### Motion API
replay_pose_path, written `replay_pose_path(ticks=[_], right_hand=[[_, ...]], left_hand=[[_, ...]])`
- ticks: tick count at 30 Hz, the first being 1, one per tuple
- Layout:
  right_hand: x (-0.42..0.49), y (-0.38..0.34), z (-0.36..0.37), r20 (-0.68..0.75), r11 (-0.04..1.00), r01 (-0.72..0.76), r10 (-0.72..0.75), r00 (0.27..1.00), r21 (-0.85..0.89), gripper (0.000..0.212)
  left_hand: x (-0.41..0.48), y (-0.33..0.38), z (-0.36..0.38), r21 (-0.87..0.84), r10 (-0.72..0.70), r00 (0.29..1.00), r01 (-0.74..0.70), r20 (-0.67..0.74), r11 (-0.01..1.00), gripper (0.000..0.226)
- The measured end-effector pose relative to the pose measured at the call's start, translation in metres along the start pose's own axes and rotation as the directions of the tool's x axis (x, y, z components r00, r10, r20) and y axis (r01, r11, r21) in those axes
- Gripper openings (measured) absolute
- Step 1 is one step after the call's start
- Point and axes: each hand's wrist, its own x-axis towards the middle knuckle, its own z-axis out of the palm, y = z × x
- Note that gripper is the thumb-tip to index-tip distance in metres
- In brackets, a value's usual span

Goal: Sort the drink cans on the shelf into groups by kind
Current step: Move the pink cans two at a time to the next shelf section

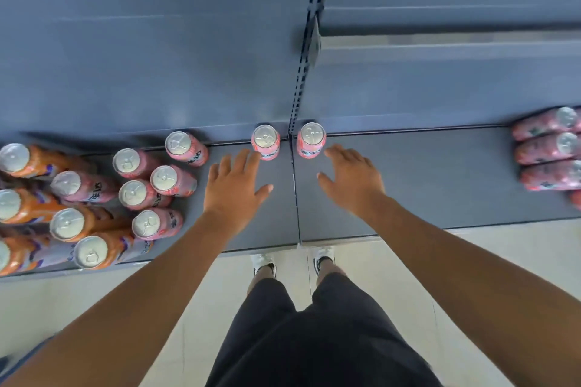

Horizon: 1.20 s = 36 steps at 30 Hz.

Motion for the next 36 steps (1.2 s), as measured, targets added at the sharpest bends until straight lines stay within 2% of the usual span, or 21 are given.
replay_pose_path(ticks=[5,8,11,14,17,20,24,28,33,36], right_hand=[[0.013,-0.002,0.015,0.021,0.994,-0.086,0.084,0.996,0.067,0.055],[0.027,-0.001,0.022,0.05,0.972,-0.18,0.174,0.983,0.151,0.059],[0.047,0.001,0.033,0.075,0.925,-0.232,0.22,0.973,0.302,0.066],[0.068,0.001,0.046,0.082,0.861,-0.246,0.235,0.969,0.445,0.07],[0.083,0.001,0.053,0.044,0.8,-0.221,0.237,0.97,0.558,0.069],[0.094,0.005,0.051,0.036,0.75,-0.202,0.231,0.972,0.63,0.057],[0.095,0.011,0.045,0.081,0.708,-0.227,0.234,0.969,0.669,0.057],[0.081,0.015,0.035,0.15,0.613,-0.296,0.279,0.949,0.732,0.063],[0.045,0.018,0.008,0.109,0.528,-0.258,0.295,0.949,0.809,0.065],[0.021,0.015,-0.013,0.05,0.523,-0.213,0.308,0.95,0.825,0.067]], left_hand=[[0.023,-0.008,0.019,-0.001,0.037,0.999,-0.037,-0.012,0.999,0.068],[0.037,-0.009,0.031,-0.151,-0.073,0.997,0.074,0.01,0.986,0.075],[0.055,-0.011,0.047,-0.398,-0.212,0.975,0.218,0.061,0.891,0.086],[0.074,-0.012,0.059,-0.56,-0.297,0.949,0.302,0.102,0.772,0.09],[0.086,-0.005,0.062,-0.638,-0.332,0.938,0.318,0.103,0.701,0.079],[0.093,0.002,0.059,-0.717,-0.349,0.934,0.293,0.074,0.632,0.063],[0.092,0.003,0.057,-0.752,-0.338,0.937,0.288,0.092,0.593,0.064],[0.076,0.004,0.053,-0.807,-0.307,0.943,0.282,0.131,0.52,0.067],[0.045,0.004,0.032,-0.873,-0.238,0.965,0.211,0.113,0.44,0.064],[0.031,0.008,0.005,-0.885,-0.14,0.988,0.127,0.071,0.448,0.064]])
